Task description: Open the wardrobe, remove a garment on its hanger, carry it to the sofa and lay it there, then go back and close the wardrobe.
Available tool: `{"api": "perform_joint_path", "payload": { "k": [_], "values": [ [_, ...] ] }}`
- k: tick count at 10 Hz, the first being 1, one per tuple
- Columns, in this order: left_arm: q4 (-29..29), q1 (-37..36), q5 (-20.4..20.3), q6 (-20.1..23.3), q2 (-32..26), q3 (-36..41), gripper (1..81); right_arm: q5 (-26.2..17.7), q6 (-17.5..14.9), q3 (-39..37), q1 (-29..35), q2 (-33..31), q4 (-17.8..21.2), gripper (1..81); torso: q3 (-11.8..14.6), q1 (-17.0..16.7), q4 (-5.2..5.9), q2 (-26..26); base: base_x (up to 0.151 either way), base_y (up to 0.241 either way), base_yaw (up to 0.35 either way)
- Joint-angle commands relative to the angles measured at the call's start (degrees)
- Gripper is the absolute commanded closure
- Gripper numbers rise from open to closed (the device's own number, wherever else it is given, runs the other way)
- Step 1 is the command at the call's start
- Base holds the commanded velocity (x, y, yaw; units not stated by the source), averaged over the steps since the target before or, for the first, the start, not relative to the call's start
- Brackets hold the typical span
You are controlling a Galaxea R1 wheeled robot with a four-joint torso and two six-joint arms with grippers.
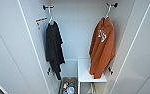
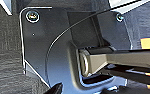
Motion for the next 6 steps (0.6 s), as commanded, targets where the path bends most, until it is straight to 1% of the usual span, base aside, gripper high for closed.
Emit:
{"api": "perform_joint_path", "payload": {
  "k": [1, 6],
  "values": [
    [-0.38, -1.52, 3.07, 0.07, -0.64, 0.59, 1.0, -3.3, -0.15, -0.16, 1.34, 0.1, -0.15, 1.0, 0.0, 0.0, 0.0, 0.0, 0.071, 0.0, 0.0],
    [-0.38, -1.52, 3.16, 0.07, -0.47, 0.59, 1.0, -3.3, -0.23, -0.16, 1.34, 0.1, -0.23, 1.0, 0.02, -0.05, 0.0, -0.05, 0.07, 0.0, 0.0]
  ]
}}
